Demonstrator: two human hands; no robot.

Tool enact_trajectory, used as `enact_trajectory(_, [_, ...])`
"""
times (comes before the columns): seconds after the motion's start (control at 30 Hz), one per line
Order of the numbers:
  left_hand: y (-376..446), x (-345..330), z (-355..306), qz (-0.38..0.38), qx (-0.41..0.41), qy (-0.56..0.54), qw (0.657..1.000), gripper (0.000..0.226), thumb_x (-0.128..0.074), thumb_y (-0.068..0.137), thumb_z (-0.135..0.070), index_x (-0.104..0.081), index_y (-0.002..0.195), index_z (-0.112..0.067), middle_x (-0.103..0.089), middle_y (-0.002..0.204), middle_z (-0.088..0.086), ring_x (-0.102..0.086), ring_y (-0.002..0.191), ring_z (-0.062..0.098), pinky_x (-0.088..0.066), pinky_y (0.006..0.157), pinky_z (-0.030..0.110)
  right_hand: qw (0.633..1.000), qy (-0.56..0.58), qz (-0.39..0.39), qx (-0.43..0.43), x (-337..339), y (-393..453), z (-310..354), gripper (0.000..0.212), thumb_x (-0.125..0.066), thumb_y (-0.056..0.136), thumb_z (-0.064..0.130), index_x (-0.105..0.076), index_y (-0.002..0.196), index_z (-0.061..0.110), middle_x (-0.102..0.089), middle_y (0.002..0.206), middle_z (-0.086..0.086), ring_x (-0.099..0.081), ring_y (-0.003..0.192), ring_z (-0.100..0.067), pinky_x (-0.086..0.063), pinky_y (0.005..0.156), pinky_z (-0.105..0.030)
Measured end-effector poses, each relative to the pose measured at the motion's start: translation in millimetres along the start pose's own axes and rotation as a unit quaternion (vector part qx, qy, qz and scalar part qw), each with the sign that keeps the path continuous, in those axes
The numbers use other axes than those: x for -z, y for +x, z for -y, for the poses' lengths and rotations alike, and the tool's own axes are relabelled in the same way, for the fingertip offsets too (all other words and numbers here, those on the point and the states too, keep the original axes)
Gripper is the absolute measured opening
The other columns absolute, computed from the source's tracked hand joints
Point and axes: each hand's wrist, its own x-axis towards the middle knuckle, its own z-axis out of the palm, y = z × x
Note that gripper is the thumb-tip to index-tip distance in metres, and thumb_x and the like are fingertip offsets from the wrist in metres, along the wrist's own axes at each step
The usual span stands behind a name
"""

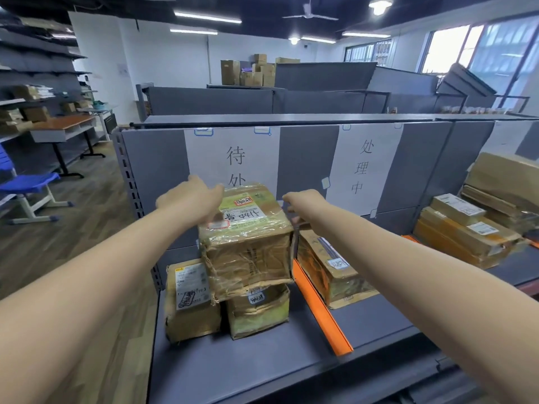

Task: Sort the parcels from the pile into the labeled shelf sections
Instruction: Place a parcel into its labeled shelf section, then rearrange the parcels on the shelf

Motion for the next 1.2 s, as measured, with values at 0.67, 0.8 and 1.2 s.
enact_trajectory(0.67, [-90.6,-88.8,-228.4,0.210,-0.254,-0.153,0.932,0.053,-0.040,0.100,-0.043,-0.040,0.140,-0.008,-0.043,0.145,0.010,-0.045,0.121,0.025,-0.028,0.086,0.028,0.980,-0.145,-0.129,0.050,248.6,-76.2,-133.6,0.050,-0.052,0.097,0.033,-0.045,0.142,0.013,-0.055,0.134,-0.007,-0.058,0.111,-0.023,-0.047,0.094,-0.032])
enact_trajectory(0.8, [-124.9,-118.3,-281.7,0.272,-0.262,-0.158,0.913,0.052,-0.039,0.101,-0.043,-0.042,0.141,-0.009,-0.043,0.145,0.008,-0.046,0.126,0.027,-0.032,0.093,0.030,0.977,-0.152,-0.152,0.014,320.2,-88.9,-180.0,0.052,-0.052,0.096,0.036,-0.043,0.143,0.016,-0.057,0.119,-0.003,-0.056,0.103,-0.021,-0.044,0.091,-0.031])
enact_trajectory(1.2, [-236.5,-207.7,-458.6,0.332,-0.292,-0.168,0.881,0.060,-0.038,0.099,-0.052,-0.036,0.145,-0.014,-0.037,0.151,0.004,-0.039,0.135,0.023,-0.034,0.102,0.032,0.968,-0.143,-0.193,-0.072,505.3,-127.6,-309.9,0.053,-0.050,0.097,0.041,-0.041,0.144,0.018,-0.047,0.145,-0.005,-0.056,0.116,-0.024,-0.044,0.101,-0.033])
